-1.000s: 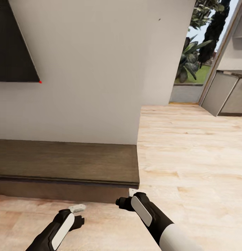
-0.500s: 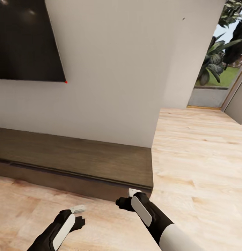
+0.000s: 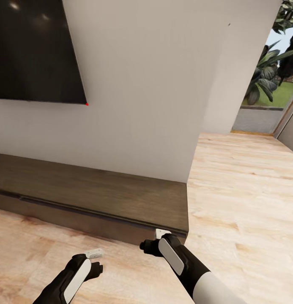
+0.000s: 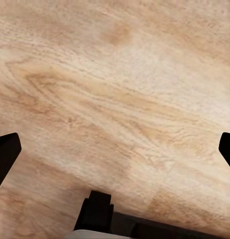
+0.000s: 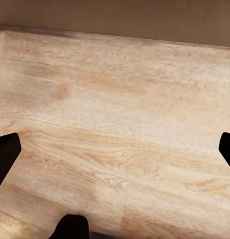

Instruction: Place each of the two pumpkins and all three candles from the living room inside a cabinet in the living room (use any cabinet), then make sure every cabinet is closed, and position the cauldron so it is next to a table in the living room.

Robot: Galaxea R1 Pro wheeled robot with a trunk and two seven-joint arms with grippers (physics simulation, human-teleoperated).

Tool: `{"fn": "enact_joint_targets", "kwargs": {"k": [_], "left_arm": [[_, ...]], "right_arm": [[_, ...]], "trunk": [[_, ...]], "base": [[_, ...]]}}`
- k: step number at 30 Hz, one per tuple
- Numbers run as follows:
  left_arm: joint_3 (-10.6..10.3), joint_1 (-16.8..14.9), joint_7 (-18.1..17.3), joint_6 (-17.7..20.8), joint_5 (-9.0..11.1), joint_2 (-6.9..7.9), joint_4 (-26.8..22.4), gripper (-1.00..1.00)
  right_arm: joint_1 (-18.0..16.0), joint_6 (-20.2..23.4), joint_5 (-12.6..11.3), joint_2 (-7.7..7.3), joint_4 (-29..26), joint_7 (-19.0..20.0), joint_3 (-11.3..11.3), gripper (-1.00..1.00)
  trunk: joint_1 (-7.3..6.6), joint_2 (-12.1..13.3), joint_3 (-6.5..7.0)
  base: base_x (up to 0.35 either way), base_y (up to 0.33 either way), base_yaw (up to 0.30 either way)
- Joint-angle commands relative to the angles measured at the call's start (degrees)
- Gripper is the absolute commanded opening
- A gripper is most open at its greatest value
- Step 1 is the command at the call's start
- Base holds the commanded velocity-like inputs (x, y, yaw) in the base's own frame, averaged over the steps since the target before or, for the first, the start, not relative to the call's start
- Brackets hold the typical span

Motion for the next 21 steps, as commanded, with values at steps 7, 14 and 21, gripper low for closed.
{"fn": "enact_joint_targets", "kwargs": {"k": [7, 14, 21], "left_arm": [[2.3, -0.3, 0.7, -1.0, 0.6, 0.16, 3.9, 1.00], [7.8, -0.4, 0.8, -1.1, 0.4, 0.72, 6.4, 1.00], [8.7, -0.4, 0.7, -1.1, 0.5, 0.65, 6.6, 1.00]], "right_arm": [[0.0, 0.0, -0.6, -0.01, 0.0, -0.6, 0.3, 1.00], [0.0, 0.0, -0.6, -0.01, 0.0, -0.6, 0.3, 1.00], [0.1, 0.0, -0.5, 0.05, 0.3, -0.6, 0.3, 1.00]], "trunk": [[-1.55, 2.8, 1.21], [-2.87, 5.2, 2.29], [-2.87, 5.2, 2.29]], "base": [[0.000, 0.000, 0.053], [0.000, 0.000, 0.252], [0.000, 0.000, 0.286]]}}
